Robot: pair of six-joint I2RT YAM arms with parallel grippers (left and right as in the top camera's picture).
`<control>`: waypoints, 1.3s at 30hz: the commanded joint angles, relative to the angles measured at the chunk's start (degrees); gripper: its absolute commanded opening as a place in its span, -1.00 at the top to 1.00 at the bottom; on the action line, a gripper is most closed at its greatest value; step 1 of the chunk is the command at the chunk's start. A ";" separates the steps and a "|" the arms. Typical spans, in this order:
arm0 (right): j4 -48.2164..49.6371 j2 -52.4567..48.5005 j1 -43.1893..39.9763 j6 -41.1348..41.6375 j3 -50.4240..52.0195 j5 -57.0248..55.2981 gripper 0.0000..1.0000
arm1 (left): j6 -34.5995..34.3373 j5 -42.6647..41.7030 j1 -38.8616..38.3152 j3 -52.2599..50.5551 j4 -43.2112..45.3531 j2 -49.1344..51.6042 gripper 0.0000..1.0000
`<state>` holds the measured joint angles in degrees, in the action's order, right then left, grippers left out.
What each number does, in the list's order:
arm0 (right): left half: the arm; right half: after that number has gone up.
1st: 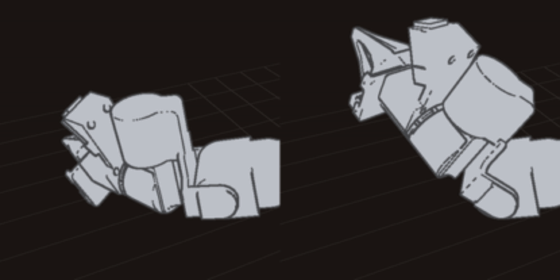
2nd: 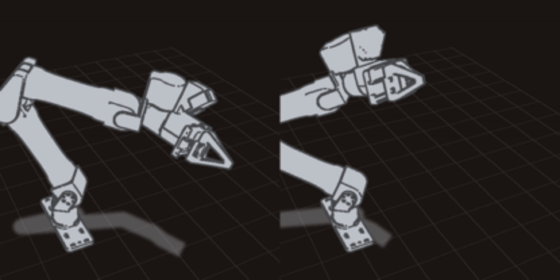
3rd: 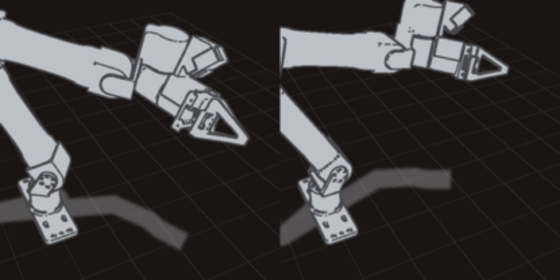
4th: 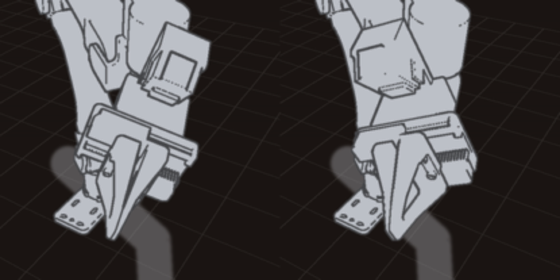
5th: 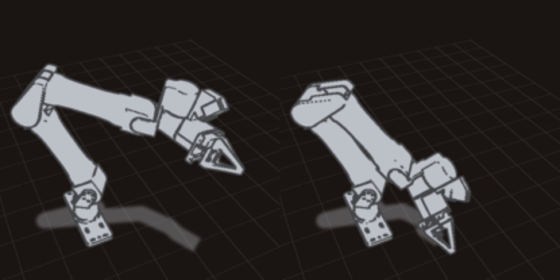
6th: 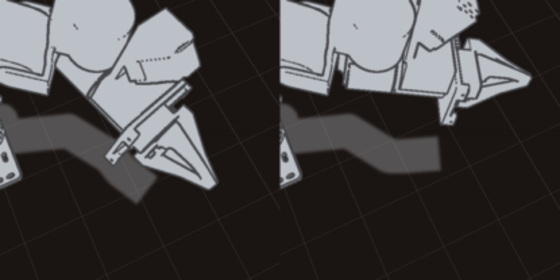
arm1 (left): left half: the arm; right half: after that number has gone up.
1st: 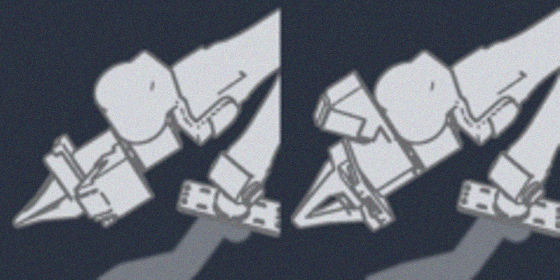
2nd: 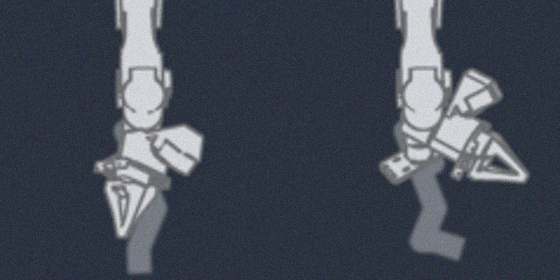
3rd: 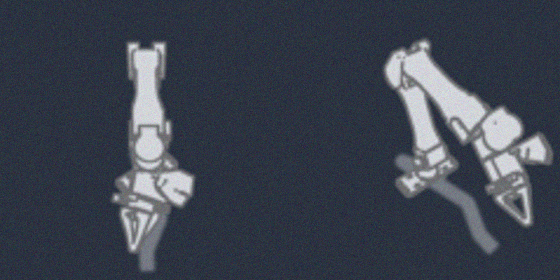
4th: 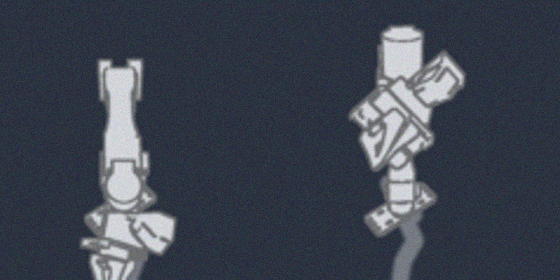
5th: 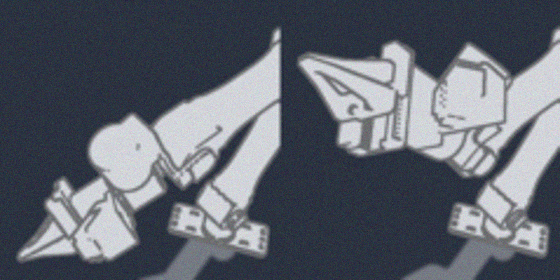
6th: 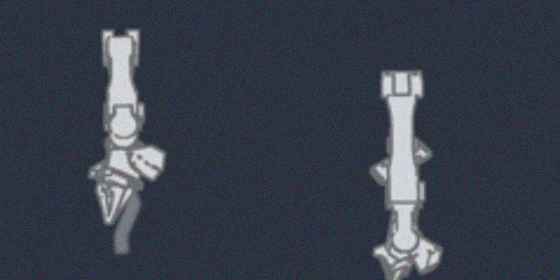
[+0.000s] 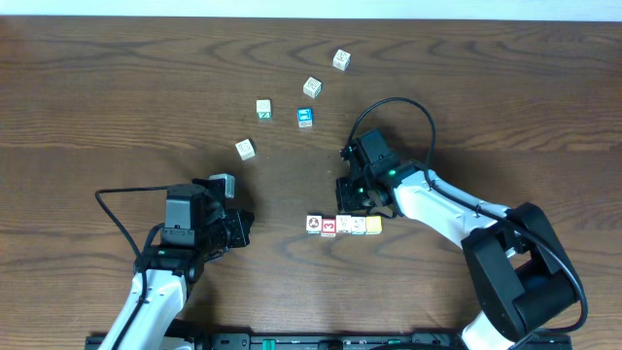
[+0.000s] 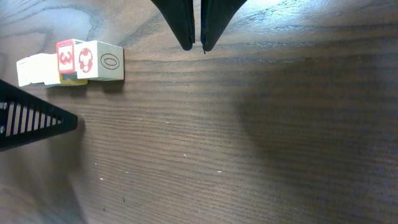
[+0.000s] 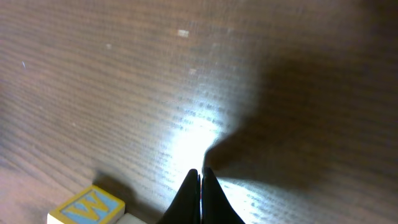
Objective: Lift 5 blocks
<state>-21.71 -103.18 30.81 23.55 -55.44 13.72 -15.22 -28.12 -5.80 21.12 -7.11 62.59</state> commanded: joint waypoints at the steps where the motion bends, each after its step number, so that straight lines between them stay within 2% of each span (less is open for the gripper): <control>1: -0.55 -0.57 1.44 0.63 -0.81 0.31 0.98 | -0.15 0.72 -0.13 0.15 -0.07 0.11 0.85; 39: -4.44 -0.57 2.32 1.25 -0.81 0.31 0.98 | -0.15 0.74 -0.13 0.15 -0.09 0.11 0.86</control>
<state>-26.04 -103.22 32.64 24.12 -55.44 13.72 -15.22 -28.10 -5.80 21.12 -7.11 62.59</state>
